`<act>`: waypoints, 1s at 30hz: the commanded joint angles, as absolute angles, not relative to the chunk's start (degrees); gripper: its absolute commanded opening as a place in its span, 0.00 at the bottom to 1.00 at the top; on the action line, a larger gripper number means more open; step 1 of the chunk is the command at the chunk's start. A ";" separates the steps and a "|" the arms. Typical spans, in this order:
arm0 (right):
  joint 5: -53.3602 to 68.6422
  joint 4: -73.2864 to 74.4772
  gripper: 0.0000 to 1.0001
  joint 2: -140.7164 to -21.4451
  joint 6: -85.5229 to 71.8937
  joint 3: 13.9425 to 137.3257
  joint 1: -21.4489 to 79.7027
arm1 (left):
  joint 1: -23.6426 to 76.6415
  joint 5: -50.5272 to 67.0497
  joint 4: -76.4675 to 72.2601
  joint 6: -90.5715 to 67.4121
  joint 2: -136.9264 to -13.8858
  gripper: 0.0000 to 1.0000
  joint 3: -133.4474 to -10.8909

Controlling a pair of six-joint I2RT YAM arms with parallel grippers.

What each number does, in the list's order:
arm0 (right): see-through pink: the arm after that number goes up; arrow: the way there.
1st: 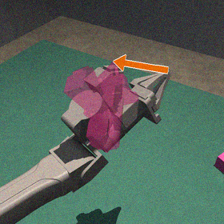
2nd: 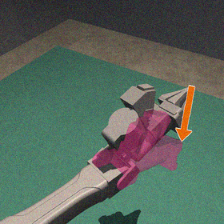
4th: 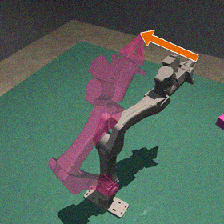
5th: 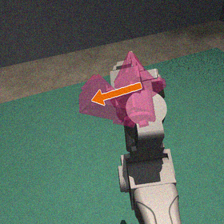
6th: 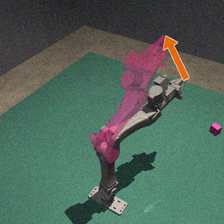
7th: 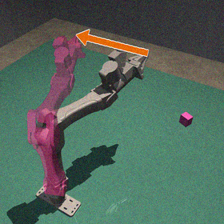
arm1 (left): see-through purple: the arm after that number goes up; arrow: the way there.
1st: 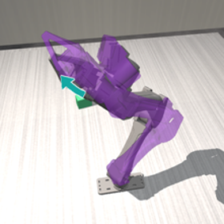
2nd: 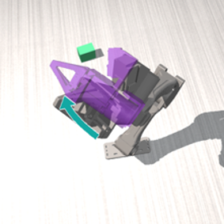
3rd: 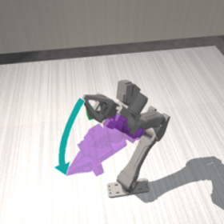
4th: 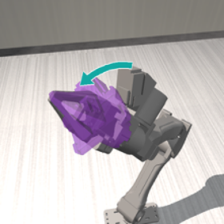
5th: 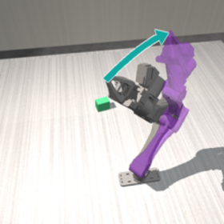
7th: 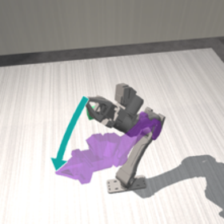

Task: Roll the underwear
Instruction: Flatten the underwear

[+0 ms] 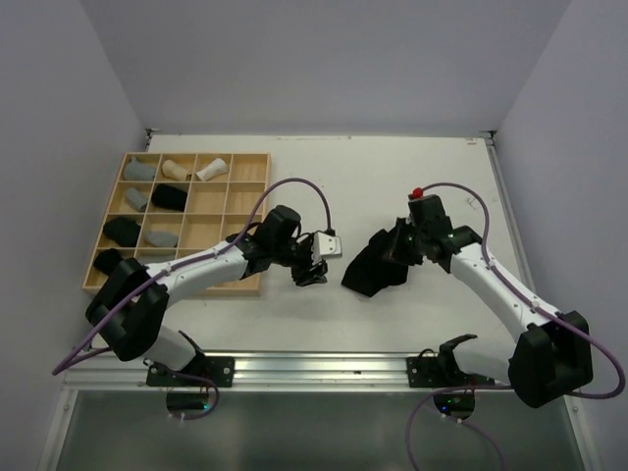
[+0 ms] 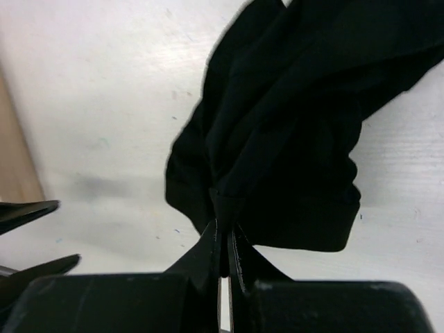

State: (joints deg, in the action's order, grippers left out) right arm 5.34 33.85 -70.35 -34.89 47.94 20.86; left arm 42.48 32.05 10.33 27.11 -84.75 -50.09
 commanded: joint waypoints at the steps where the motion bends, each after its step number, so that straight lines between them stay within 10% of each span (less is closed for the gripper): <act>1: 7.12 28.48 0.00 -66.36 -35.42 54.13 20.83 | 42.54 37.17 -1.29 23.03 -84.99 0.57 -50.10; 30: -8.18 39.99 0.00 -57.13 -37.88 48.08 19.86 | 47.46 26.28 -14.77 14.24 -103.79 0.57 -59.49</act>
State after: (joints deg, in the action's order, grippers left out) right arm -7.01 38.09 -57.47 -36.93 47.66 20.16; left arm 46.98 27.33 -9.65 16.71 -102.00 -55.81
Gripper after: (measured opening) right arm 0.029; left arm 0.564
